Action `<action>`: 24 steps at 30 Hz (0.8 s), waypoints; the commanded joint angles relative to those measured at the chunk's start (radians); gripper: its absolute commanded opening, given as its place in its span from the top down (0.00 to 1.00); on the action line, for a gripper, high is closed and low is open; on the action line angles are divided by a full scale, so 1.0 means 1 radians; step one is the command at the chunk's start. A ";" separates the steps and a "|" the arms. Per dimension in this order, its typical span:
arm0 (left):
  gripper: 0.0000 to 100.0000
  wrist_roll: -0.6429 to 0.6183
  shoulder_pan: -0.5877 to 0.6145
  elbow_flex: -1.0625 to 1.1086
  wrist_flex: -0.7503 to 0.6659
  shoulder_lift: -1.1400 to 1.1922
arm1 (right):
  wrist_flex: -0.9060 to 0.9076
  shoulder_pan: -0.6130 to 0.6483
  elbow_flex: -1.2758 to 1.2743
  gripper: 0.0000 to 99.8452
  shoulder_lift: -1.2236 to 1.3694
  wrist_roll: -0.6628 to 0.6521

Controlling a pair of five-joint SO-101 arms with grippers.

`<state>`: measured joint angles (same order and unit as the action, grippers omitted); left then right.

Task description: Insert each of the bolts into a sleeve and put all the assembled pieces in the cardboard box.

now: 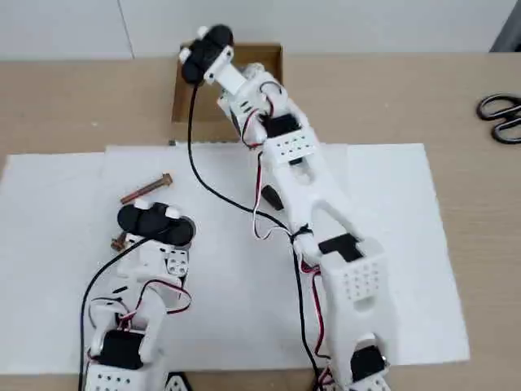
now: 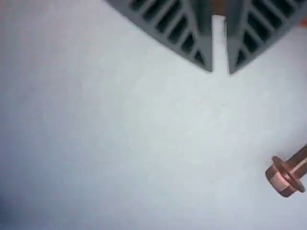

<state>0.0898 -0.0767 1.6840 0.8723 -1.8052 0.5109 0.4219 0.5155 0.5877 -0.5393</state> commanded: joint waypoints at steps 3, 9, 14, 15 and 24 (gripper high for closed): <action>0.99 0.003 0.009 -0.004 0.006 -0.006 | 0.254 -0.002 0.058 1.00 -0.206 0.141; 0.99 0.003 0.011 -0.004 0.006 -0.006 | 0.555 0.002 0.058 1.00 -0.341 0.331; 0.99 0.003 0.011 -0.004 0.006 -0.006 | 0.713 -0.002 0.058 1.00 -0.395 0.497; 0.99 0.003 0.011 -0.004 0.006 -0.006 | 0.748 -0.002 0.058 1.00 -0.398 0.529; 0.99 0.003 0.011 -0.004 0.008 -0.006 | 1.058 -0.028 0.057 0.99 -0.395 0.888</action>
<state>0.0898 -0.0767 1.6840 0.8723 -1.8052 1.4914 0.4158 0.5155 0.2440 0.2401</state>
